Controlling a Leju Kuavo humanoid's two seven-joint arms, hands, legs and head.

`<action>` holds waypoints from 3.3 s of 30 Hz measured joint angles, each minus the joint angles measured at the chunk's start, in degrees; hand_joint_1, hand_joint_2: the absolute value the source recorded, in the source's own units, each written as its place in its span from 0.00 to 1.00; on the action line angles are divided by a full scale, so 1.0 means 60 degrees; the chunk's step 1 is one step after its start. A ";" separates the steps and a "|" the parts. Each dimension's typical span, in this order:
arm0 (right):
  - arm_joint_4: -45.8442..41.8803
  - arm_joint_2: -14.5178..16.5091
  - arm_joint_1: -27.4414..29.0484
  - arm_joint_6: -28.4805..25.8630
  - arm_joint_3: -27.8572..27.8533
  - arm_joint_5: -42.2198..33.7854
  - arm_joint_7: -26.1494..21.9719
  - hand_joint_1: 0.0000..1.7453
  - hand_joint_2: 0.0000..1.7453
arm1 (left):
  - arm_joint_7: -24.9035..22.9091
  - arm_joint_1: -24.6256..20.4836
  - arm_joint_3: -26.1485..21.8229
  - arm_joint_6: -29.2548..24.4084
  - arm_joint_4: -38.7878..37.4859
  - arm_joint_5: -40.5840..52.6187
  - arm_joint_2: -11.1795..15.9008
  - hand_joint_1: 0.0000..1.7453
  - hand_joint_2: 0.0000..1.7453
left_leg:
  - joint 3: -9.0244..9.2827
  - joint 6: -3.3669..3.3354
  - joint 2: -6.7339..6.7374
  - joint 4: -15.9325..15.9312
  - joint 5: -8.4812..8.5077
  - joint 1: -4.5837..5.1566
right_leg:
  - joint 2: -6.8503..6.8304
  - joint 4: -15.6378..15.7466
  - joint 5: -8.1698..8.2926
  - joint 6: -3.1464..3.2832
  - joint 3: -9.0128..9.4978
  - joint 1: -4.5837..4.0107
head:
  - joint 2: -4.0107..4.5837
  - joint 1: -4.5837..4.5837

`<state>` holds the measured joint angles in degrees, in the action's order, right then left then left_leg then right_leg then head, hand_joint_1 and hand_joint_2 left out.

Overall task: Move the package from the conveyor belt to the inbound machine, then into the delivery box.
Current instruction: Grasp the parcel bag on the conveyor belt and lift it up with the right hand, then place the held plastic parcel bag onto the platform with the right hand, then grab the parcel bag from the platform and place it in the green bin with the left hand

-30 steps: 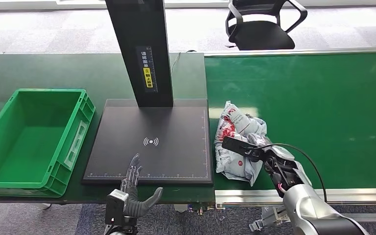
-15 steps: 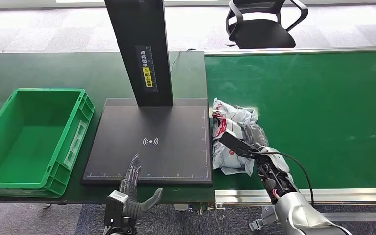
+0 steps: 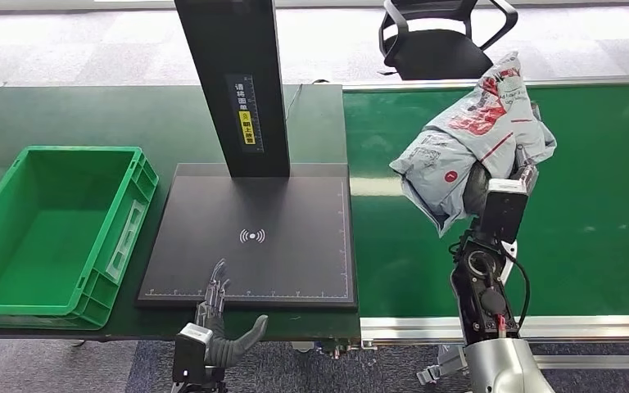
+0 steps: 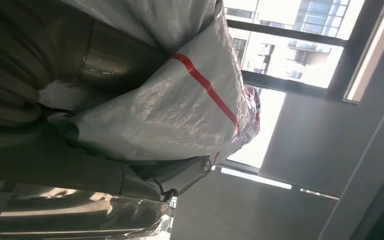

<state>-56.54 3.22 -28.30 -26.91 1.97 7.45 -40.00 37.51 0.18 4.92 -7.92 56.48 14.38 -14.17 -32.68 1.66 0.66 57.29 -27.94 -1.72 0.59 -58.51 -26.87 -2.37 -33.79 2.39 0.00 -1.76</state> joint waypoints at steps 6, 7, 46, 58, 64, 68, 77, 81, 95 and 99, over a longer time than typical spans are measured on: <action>-0.0854 0.0012 0.0237 0.0775 0.0533 -0.0285 0.0000 0.96 1.00 | -0.0001 0.0023 0.0001 -0.0020 0.0022 -0.0011 -0.0005 0.00 1.00 | -0.0004 0.0000 0.0008 -0.0001 0.0000 0.0000 | 0.0005 -0.0002 0.0000 0.0000 0.0002 0.0000 | 0.0000 -0.0001; -0.0815 0.0019 0.0233 0.1257 0.0720 -0.0143 0.0000 0.97 1.00 | 0.0000 0.0021 0.0000 -0.0010 0.0022 -0.0011 -0.0004 0.00 1.00 | -0.0004 0.0000 0.0011 -0.0002 0.0000 0.0000 | 0.0007 -0.0003 0.0000 0.0000 0.0002 0.0000 | 0.0000 -0.0001; 0.4784 0.1358 -0.1243 0.3688 0.4695 0.2531 0.1548 0.00 1.00 | -0.0103 0.0146 -0.0139 0.0406 0.0102 0.0091 -0.0024 0.00 1.00 | -0.0018 0.0004 -0.0011 0.0000 0.0004 -0.0018 | -0.0006 -0.0002 -0.0003 0.0005 -0.0010 -0.0019 | 0.0000 -0.0001; 0.4569 0.1362 -0.1003 0.3599 0.4350 0.1870 0.0496 0.00 1.00 | -0.0102 0.0151 -0.0149 0.0359 0.0102 0.0090 -0.0024 0.00 1.00 | -0.0017 0.0004 -0.0011 0.0000 0.0004 -0.0018 | -0.0006 -0.0002 -0.0003 0.0005 -0.0010 -0.0019 | 0.0000 -0.0003; 0.2467 0.1420 0.0484 0.4277 0.4077 0.1159 0.0001 0.00 1.00 | -0.0077 0.0331 -0.0271 0.0185 0.0237 0.0055 -0.0064 0.00 1.00 | -0.0019 0.0007 -0.0011 -0.0003 -0.0002 -0.0018 | -0.0006 -0.0001 -0.0009 0.0008 -0.0013 -0.0019 | 0.0000 -0.0004; 0.0788 0.1576 0.1725 0.5047 0.4064 0.0336 -0.0010 0.00 1.00 | -0.0116 0.0509 -0.0388 0.0143 0.0509 0.0196 -0.0118 0.00 1.00 | -0.0021 0.0013 -0.0009 -0.0005 -0.0007 -0.0019 | -0.0006 0.0001 -0.0017 0.0015 -0.0017 -0.0020 | 0.0000 -0.0002; -0.1119 0.1686 0.3113 0.6475 0.3638 -0.1088 -0.0011 0.00 1.00 | -0.0243 0.0648 -0.0537 0.0229 0.0770 0.0405 -0.0179 0.00 1.00 | -0.0012 0.0013 -0.0004 -0.0004 -0.0006 -0.0018 | -0.0006 0.0002 -0.0014 0.0017 -0.0007 -0.0019 | 0.0000 -0.0002; -0.1422 0.1683 0.3284 0.6488 0.3565 -0.1098 -0.0011 0.00 1.00 | -0.0245 0.0667 -0.0545 0.0231 0.0817 0.0408 -0.0184 0.00 1.00 | -0.0011 0.0014 -0.0004 -0.0004 -0.0006 -0.0019 | -0.0005 0.0001 -0.0014 0.0017 -0.0009 -0.0020 | 0.0000 -0.0002; -0.1873 0.1886 0.3783 0.6991 0.2687 -0.1223 0.0013 0.00 1.00 | -0.0268 0.0815 -0.0491 0.0088 0.1574 0.1005 -0.0186 0.00 1.00 | -0.0011 0.0013 -0.0001 -0.0004 -0.0006 -0.0018 | -0.0005 0.0002 -0.0014 0.0017 -0.0010 -0.0019 | 0.0000 -0.0002; -0.1864 0.2009 0.3790 0.7161 0.2360 -0.1101 0.0029 0.00 1.00 | -0.0678 0.0788 -0.0116 -0.0430 0.2330 0.1847 -0.0120 0.00 1.00 | -0.0009 0.0014 -0.0001 -0.0004 -0.0005 -0.0019 | -0.0005 0.0002 -0.0014 0.0017 -0.0009 -0.0019 | 0.0000 -0.0002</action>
<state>-67.72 15.27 -5.56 16.06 16.13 0.84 -39.82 33.45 4.91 4.23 -10.50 70.46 25.46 -14.90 -32.73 1.75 0.65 57.26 -27.98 -1.83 0.56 -58.50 -26.95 -2.26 -33.84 2.27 0.00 -1.78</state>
